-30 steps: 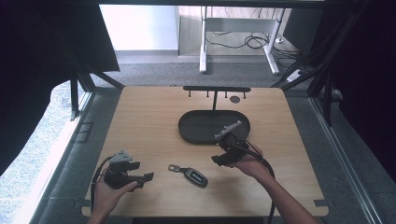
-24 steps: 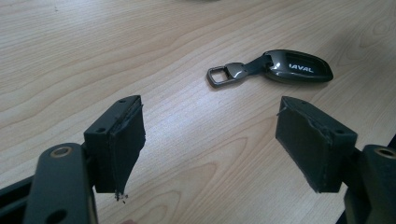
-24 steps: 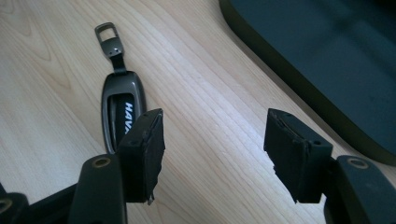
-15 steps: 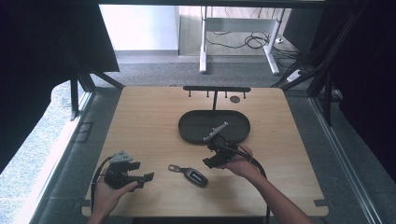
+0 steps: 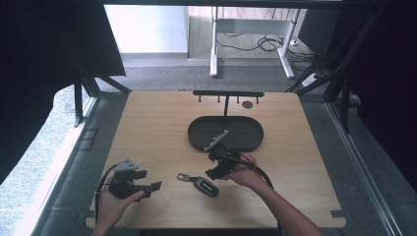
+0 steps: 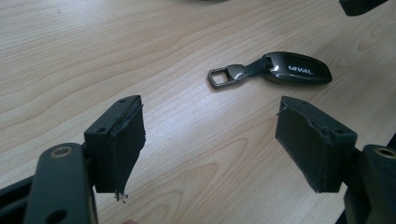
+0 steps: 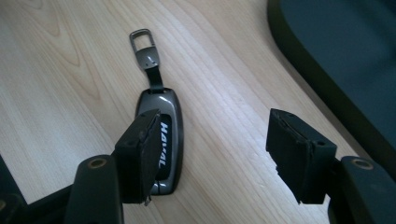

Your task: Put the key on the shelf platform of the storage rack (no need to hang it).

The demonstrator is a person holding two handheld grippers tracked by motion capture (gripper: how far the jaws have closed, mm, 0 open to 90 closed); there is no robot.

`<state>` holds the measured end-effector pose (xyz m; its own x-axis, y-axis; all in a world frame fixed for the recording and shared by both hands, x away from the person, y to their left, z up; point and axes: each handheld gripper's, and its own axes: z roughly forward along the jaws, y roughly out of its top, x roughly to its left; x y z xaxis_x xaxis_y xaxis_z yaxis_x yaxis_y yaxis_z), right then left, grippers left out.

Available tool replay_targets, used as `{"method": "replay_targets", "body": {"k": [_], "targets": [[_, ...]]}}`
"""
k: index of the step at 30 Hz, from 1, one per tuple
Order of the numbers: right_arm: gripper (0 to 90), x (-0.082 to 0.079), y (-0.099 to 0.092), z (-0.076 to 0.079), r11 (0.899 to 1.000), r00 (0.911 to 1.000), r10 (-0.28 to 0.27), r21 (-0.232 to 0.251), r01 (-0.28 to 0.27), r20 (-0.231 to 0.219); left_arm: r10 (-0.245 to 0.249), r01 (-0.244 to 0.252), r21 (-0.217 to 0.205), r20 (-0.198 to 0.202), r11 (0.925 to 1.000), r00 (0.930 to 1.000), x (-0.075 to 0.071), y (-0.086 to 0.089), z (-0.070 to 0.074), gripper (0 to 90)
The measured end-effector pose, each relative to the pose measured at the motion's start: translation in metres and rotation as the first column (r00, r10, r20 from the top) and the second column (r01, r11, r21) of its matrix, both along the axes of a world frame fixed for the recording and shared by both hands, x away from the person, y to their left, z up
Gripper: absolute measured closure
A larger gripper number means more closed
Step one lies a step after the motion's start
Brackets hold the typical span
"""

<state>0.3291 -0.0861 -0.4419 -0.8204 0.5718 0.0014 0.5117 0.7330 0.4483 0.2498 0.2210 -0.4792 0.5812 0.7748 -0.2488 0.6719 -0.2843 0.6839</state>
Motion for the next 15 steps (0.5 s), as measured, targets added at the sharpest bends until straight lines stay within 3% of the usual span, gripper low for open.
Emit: {"method": "replay_targets", "body": {"k": [15], "targets": [[35.0, -0.003, 0.027, -0.027, 0.998, 0.9976, 0.052, -0.026, -0.053, -0.046, 0.003, -0.003, -0.001, -0.006, 1.0000, 1.0000, 0.001, 0.002, -0.002, 24.2]]}}
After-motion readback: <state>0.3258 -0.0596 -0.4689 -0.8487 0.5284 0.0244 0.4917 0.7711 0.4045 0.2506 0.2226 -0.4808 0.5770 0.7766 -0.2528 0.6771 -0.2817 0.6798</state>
